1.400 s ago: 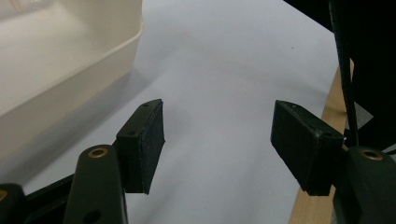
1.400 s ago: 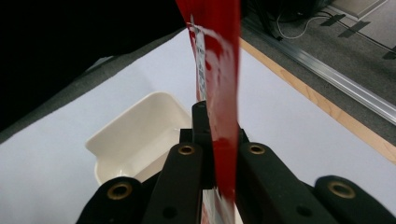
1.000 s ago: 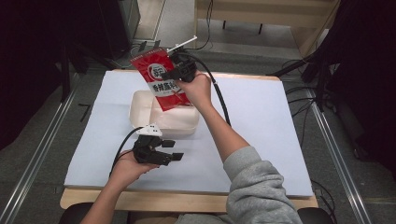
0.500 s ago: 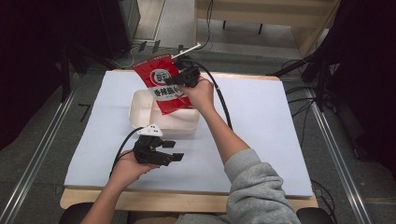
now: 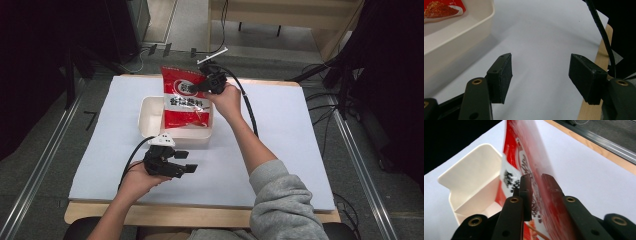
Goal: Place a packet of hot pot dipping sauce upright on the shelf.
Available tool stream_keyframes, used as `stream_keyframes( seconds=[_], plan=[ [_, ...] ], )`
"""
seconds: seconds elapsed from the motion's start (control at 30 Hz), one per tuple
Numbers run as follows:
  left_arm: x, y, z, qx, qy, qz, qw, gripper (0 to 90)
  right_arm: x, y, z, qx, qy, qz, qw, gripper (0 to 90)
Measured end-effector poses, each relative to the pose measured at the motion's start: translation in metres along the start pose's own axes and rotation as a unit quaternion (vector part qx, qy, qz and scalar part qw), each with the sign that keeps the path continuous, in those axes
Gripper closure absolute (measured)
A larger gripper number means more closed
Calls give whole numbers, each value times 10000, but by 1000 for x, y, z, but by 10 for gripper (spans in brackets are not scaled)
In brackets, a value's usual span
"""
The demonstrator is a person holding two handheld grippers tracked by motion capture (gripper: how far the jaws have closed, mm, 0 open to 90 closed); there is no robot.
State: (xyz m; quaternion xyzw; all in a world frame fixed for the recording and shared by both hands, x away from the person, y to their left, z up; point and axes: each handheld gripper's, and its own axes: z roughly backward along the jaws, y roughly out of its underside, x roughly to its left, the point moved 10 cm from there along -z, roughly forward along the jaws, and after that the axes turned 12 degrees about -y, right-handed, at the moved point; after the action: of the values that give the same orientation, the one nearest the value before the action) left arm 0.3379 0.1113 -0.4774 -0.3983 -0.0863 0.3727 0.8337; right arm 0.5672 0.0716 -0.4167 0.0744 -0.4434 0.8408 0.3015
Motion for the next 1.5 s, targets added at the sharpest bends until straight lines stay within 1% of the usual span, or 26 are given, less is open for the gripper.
stream_keyframes(
  seconds=[0.03,0.07,0.2,0.23,0.27,0.37,0.4,0.43,0.5,0.63,0.77,0.83,1.03,1.07,1.17,1.2,1.27,1.37,1.43,1.5],
  plan=[
    [0,0,0,4,1,-3,10000,363,-2,0,2,-14,11,31,10000,799],
    [0,0,0,6,6,-5,10000,363,-3,1,4,-12,24,-9,10000,799],
    [0,0,0,37,-1,-39,10000,362,-4,2,8,32,76,0,10000,778],
    [0,0,0,21,7,-32,10000,363,-4,2,9,50,85,19,9999,756],
    [0,0,0,26,3,-24,10000,363,-5,3,10,79,111,16,9999,717],
    [1,0,0,-10,27,-15,10000,362,-7,4,13,86,67,-123,9999,635],
    [0,-1,0,-23,37,-11,10000,362,-7,4,16,61,51,-176,9998,595],
    [0,-1,1,-37,51,-6,10000,362,-7,4,17,51,20,-191,9998,576],
    [1,-1,1,-20,23,-12,10000,362,-7,5,21,35,-18,-197,9998,532],
    [2,0,1,-8,5,-6,10000,361,-5,5,30,-48,-8,-63,10000,488],
    [3,-1,2,-20,-31,-6,10000,360,-5,6,41,-109,33,-55,9999,455],
    [3,-1,2,-28,-36,-3,10000,360,-8,9,46,-83,110,-32,9999,449],
    [5,0,2,-38,-35,26,10000,359,-9,18,63,-174,135,-82,9997,433],
    [5,0,2,-34,-34,35,10000,359,-10,21,67,-166,203,-113,9996,428],
    [6,0,2,8,-53,8,10000,358,-9,27,76,-195,360,-32,9992,430],
    [7,0,3,-4,-67,19,10000,358,-8,30,79,-205,366,-44,9991,430],
    [7,0,3,-14,-52,34,10000,358,-5,35,85,-218,331,-33,9992,428],
    [7,0,3,-15,-27,39,10000,357,2,44,92,-264,292,57,9992,417],
    [7,1,4,3,-35,14,10000,355,8,51,96,-282,155,81,9995,416],
    [8,2,5,11,-49,2,10000,355,12,59,100,-244,103,124,9996,419]
  ],
)
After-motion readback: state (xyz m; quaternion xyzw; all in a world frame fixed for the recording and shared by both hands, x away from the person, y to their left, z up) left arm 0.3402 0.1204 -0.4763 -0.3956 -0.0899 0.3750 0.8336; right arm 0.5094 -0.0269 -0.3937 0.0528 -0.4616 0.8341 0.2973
